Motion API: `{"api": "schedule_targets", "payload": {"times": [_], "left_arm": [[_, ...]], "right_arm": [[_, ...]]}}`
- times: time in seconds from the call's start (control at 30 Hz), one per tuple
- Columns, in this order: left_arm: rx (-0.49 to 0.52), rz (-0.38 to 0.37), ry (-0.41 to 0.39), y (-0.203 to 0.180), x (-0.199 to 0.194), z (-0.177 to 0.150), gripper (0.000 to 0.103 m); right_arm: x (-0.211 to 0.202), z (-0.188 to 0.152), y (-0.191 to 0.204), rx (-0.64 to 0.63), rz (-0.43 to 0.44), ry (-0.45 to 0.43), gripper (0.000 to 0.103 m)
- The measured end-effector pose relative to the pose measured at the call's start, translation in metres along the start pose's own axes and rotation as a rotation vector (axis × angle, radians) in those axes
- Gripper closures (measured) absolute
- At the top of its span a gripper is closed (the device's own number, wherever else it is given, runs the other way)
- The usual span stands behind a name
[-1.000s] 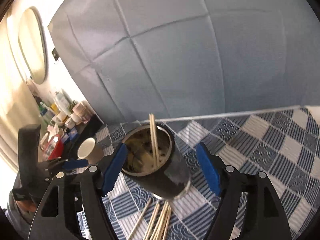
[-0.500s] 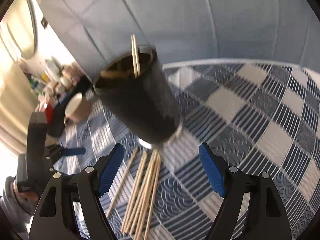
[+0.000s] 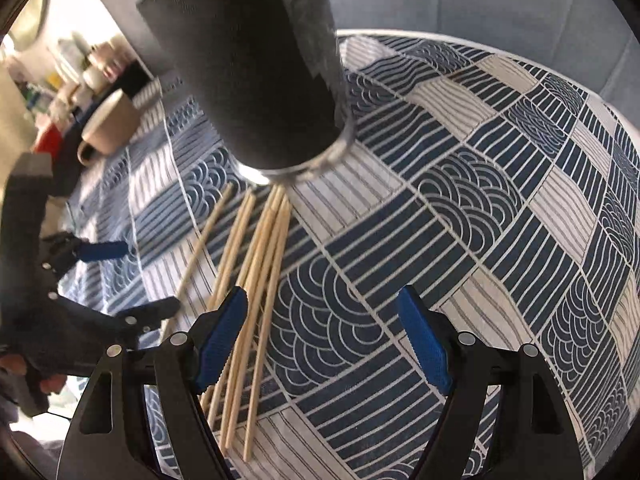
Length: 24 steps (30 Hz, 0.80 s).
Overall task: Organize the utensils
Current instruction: 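Grasp another chopstick with the left tool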
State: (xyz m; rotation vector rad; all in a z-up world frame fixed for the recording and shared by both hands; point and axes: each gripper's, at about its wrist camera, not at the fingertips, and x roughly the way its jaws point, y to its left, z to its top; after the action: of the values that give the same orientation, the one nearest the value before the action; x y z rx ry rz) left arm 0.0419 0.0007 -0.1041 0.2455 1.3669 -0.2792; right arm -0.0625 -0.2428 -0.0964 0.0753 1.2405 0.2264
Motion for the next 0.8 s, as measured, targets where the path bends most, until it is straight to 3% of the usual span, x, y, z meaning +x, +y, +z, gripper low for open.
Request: {"api": "schedule_targets", "payload": {"times": [0.23, 0.5, 0.6, 0.63, 0.7, 0.73, 0.8], "left_arm": [[-0.011, 0.016, 0.005, 0.0, 0.005, -0.003, 0.005], [-0.063, 0.029, 0.051, -0.002, 0.013, 0.006, 0.004], [-0.083, 0.027, 0.062, -0.002, 0.014, 0.006, 0.005], [-0.079, 0.025, 0.058, -0.003, 0.013, 0.006, 0.006], [-0.067, 0.022, 0.048, -0.003, 0.011, 0.004, 0.011], [-0.063, 0.021, 0.041, -0.003, 0.008, 0.002, 0.017], [-0.06, 0.019, 0.035, -0.001, 0.003, -0.001, 0.028]], "right_arm": [[0.017, -0.005, 0.012, -0.038, -0.065, 0.052, 0.03], [0.028, -0.003, 0.024, -0.057, -0.175, 0.102, 0.027], [0.028, -0.002, 0.021, -0.029, -0.16, 0.121, 0.032], [0.026, -0.002, 0.021, -0.039, -0.159, 0.121, 0.035], [0.023, -0.002, 0.022, -0.06, -0.151, 0.122, 0.058], [0.02, -0.003, 0.022, -0.067, -0.148, 0.128, 0.065], [0.017, -0.005, 0.023, -0.071, -0.148, 0.141, 0.092]]}}
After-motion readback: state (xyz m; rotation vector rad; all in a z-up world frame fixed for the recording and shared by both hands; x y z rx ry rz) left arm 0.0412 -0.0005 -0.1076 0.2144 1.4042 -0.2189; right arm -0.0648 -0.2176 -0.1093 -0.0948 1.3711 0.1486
